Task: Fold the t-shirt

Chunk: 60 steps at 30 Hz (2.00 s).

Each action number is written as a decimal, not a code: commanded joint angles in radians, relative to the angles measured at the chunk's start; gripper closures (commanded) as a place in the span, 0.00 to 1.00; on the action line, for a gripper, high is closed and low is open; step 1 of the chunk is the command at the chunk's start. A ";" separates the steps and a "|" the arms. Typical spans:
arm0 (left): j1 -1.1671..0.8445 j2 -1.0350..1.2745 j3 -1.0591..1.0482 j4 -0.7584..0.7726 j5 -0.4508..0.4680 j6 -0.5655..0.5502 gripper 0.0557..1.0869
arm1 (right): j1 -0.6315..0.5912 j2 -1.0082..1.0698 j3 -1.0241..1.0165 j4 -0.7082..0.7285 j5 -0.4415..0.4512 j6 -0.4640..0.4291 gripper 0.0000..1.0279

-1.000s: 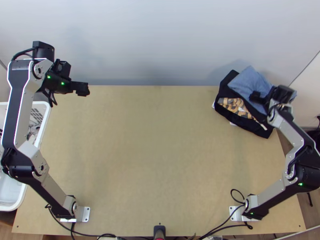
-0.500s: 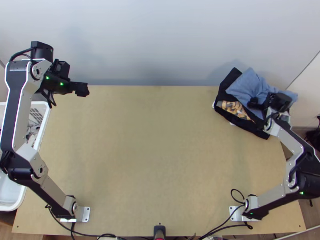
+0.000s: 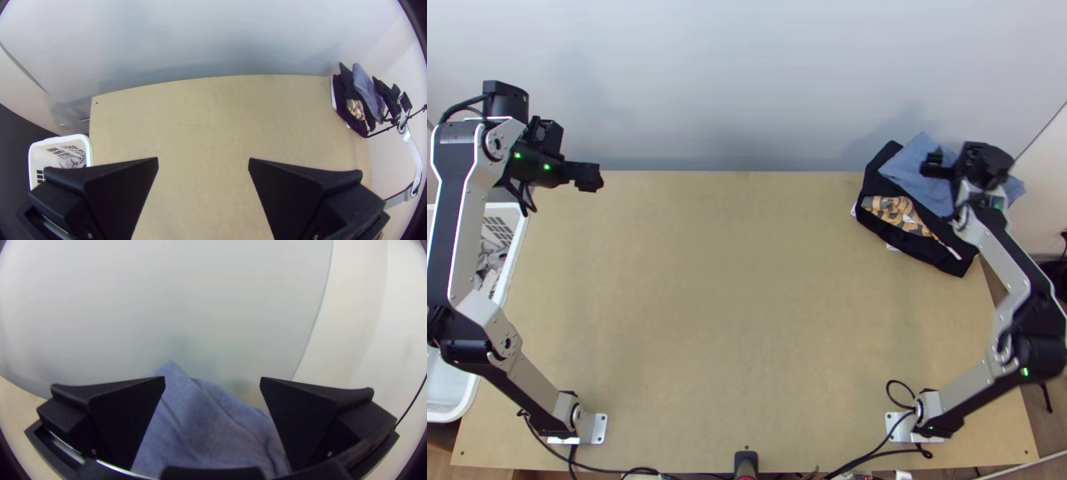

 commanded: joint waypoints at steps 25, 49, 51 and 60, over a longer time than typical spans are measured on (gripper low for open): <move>0.062 -0.721 -0.383 0.503 -0.253 -0.211 0.05 | 0.027 -0.664 0.027 -0.243 0.003 0.118 0.04; 0.094 -1.793 -1.891 1.189 -0.386 -0.213 0.05 | 0.031 -1.767 -1.151 -0.418 -0.087 0.322 0.04; 0.091 -1.793 -1.969 1.194 -0.385 -0.227 0.05 | 0.024 -1.766 -1.232 -0.435 -0.075 0.337 0.04; 0.112 -1.787 -2.167 1.384 -0.379 -0.245 0.05 | 0.004 -1.761 -1.257 -0.436 -0.077 0.435 0.04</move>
